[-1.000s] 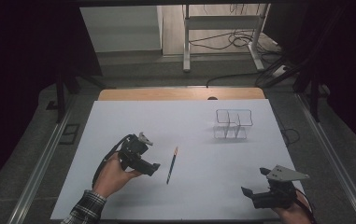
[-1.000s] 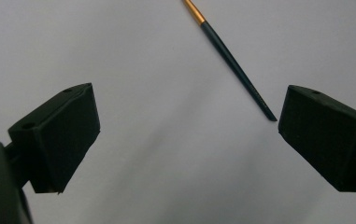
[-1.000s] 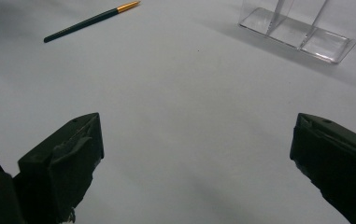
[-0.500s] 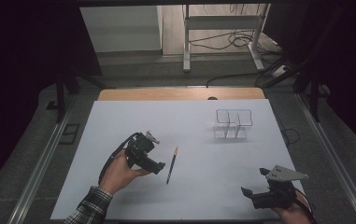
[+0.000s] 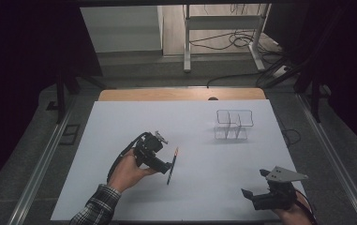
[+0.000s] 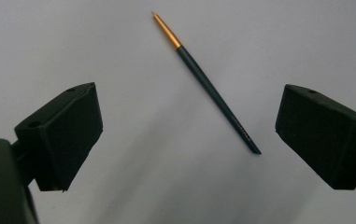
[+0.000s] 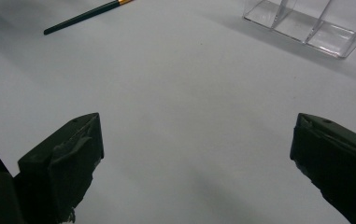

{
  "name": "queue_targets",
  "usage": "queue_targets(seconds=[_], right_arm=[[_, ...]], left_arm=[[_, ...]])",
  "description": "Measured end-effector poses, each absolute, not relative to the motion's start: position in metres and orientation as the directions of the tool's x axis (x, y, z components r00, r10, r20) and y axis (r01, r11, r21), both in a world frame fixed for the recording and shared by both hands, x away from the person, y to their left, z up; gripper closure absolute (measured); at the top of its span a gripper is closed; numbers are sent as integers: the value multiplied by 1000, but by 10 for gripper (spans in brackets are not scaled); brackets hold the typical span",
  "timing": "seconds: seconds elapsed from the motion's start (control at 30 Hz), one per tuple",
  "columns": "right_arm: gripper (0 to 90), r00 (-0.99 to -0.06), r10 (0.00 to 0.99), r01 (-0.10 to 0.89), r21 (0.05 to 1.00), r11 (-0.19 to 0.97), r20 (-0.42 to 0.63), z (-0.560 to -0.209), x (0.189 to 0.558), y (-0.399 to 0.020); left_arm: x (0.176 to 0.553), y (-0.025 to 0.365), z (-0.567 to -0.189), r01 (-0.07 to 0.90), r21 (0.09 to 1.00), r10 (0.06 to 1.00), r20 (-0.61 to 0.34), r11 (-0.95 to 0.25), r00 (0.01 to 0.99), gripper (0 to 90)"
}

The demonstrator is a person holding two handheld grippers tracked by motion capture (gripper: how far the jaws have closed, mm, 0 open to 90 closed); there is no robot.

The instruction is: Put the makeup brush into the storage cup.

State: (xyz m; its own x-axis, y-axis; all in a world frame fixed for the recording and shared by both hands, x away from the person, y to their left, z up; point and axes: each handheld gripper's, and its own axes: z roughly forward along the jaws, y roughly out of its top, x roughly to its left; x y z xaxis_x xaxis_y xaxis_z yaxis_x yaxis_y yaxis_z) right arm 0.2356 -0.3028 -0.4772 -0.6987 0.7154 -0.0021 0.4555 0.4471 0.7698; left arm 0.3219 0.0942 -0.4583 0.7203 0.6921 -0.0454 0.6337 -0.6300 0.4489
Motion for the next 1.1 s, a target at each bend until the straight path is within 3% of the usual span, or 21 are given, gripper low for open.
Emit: queue_targets(seconds=[0.8, 1.1], right_arm=[[32, -710, 704, 457, 761, 460, 1, -479, 236, -301], [32, -712, 702, 457, 759, 464, 0, -479, 236, -301]], left_arm=[[336, 70, -469, 634, 388, 676, -35, -669, 736, 149], [337, 67, -478, 650, 370, 687, -43, -664, 726, 247]])
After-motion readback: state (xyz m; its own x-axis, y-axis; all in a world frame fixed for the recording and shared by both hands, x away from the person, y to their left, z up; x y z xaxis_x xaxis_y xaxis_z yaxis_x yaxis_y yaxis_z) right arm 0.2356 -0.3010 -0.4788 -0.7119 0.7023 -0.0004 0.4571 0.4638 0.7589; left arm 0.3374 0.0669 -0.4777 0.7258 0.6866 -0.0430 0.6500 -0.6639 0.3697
